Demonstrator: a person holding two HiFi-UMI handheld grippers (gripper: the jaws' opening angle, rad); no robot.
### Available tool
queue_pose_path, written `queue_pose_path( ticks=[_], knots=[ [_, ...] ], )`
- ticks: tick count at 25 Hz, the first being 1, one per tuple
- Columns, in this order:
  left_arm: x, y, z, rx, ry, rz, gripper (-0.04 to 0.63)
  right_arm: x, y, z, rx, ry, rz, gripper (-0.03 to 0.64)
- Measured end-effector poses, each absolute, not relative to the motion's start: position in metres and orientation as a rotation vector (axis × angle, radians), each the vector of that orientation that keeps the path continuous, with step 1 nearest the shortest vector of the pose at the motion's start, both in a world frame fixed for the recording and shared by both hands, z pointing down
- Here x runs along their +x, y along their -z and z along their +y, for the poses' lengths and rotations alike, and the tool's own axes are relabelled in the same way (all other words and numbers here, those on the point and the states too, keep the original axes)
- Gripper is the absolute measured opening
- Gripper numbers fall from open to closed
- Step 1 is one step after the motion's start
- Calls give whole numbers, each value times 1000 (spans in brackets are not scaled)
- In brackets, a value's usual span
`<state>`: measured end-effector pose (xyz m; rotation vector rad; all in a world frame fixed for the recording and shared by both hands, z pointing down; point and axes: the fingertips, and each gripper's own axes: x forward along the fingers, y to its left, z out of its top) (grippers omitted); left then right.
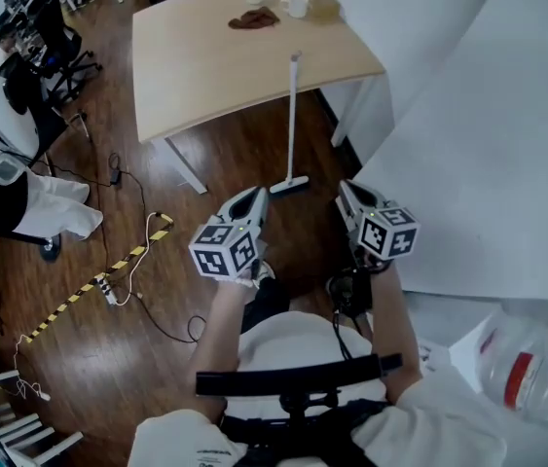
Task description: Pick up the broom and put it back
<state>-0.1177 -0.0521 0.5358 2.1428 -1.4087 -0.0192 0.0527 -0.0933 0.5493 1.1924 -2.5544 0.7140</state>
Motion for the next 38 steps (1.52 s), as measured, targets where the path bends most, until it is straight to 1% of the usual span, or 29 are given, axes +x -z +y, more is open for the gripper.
queue_pose_path(
  ticks=[8, 15, 20, 26, 38],
  knots=[
    [-32, -538, 100, 2139, -13, -1436, -11, 127, -531, 53, 1134, -706, -2632, 11],
    [1, -537, 200, 2119, -43, -1421, -11, 150, -529, 148, 1120, -772, -2632, 11],
    [0, -528, 218, 2145, -39, -1410, -11, 142, -527, 172, 1145, -802, -2635, 11],
    [-8, -516, 236, 2164, -7, -1420, -11, 130, -522, 199, 1135, -740, -2624, 9],
    [-17, -506, 242, 2180, 23, -1409, -11, 113, -512, 212, 1117, -674, -2614, 9]
  ],
)
